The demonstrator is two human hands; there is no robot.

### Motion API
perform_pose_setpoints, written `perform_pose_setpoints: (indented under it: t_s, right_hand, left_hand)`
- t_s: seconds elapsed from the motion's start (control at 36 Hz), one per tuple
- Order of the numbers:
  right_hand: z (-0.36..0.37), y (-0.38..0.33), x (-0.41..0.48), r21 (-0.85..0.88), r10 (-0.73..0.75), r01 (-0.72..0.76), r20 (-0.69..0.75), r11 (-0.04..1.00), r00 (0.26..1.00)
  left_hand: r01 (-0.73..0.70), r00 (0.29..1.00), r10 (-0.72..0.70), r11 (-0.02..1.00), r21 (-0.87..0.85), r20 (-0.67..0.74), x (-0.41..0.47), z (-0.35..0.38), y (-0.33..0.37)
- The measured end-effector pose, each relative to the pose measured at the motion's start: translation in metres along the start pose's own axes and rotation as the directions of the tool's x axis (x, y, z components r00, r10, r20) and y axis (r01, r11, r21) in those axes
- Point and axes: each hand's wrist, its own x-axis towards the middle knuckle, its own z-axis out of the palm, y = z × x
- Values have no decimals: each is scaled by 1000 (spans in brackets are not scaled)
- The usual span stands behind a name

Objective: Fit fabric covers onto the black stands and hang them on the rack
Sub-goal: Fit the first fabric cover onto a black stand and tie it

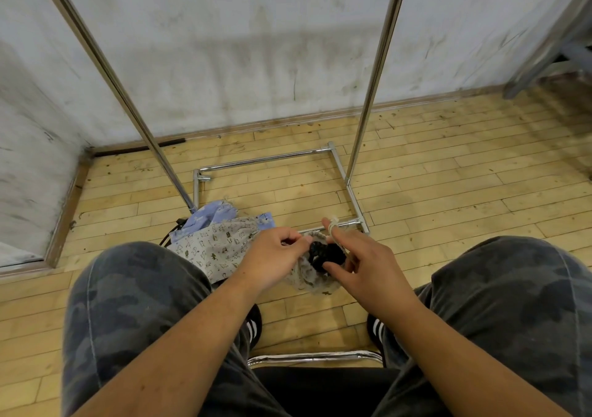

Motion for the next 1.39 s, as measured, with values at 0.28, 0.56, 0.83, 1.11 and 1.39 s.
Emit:
perform_pose_setpoints:
  t_s: [0.28, 0.56, 0.83, 1.11, 1.39]
  right_hand:
    - [0, -3, 0, -22, 10, -10, 16, 1000, 1000]
    - [1, -5, 0, -39, 28, -25, 68, 999, 997]
    - [0, -7, 0, -62, 23, -18, 73, 998, 997]
    - [1, -9, 1, -49, 14, -11, 73, 999, 997]
    - [1, -13, 0, -37, 3, 0, 70, 999, 998]
  left_hand:
    - [-29, 999, 27, 999, 44, 47, -3, 3, 6]
    - [-124, 992, 124, 990, 70, 9, -2, 8, 2]
    - [-112, 993, 112, 994, -12, 30, -5, 7, 5]
    - [-107, 990, 114, 991, -84, 82, -10, 6, 8]
    - [-114, 982, 130, 987, -117, 138, -11, 4, 9]
